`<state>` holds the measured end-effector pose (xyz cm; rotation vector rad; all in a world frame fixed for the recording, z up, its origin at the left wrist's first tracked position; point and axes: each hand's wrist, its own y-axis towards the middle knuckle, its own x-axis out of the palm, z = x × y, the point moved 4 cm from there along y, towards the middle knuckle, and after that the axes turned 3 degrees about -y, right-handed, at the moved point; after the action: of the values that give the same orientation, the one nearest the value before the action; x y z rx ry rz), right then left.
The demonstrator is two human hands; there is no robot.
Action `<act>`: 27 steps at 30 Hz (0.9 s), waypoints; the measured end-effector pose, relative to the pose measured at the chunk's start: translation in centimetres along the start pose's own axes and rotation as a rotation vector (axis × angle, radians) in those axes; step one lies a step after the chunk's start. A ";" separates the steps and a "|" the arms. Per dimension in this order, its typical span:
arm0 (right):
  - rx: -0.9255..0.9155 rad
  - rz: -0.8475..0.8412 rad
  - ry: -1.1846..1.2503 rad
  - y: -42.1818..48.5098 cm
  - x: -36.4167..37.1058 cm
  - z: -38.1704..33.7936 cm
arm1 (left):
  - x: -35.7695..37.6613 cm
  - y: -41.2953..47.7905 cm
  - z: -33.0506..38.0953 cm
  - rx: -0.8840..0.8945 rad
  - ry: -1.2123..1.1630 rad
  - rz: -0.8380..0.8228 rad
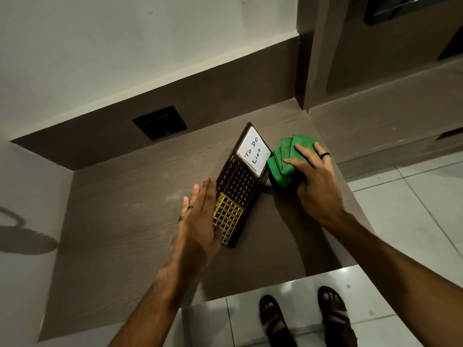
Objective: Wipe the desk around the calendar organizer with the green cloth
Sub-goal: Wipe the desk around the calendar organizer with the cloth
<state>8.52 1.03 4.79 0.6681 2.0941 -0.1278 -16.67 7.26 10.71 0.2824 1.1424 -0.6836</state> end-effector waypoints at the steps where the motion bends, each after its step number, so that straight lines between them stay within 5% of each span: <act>1: -0.007 -0.016 -0.020 0.1 -0.2 -0.1 | 0.0 0.0 0.0 -0.001 0.004 -0.001; 14: -0.162 -0.079 -0.239 2.6 1.0 -3.1 | 0.2 -0.1 -0.2 0.026 0.012 0.001; 18: -0.336 -0.143 -0.238 -1.3 3.6 -6.3 | 0.1 -0.1 -0.2 0.038 -0.001 0.000; 27: 0.040 -0.017 -0.047 5.7 2.7 -2.7 | -0.1 -0.3 0.2 0.061 -0.014 0.016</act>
<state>8.15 7.87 5.11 0.6659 2.0575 -0.1934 -16.73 6.93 10.91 0.3380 1.1065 -0.7065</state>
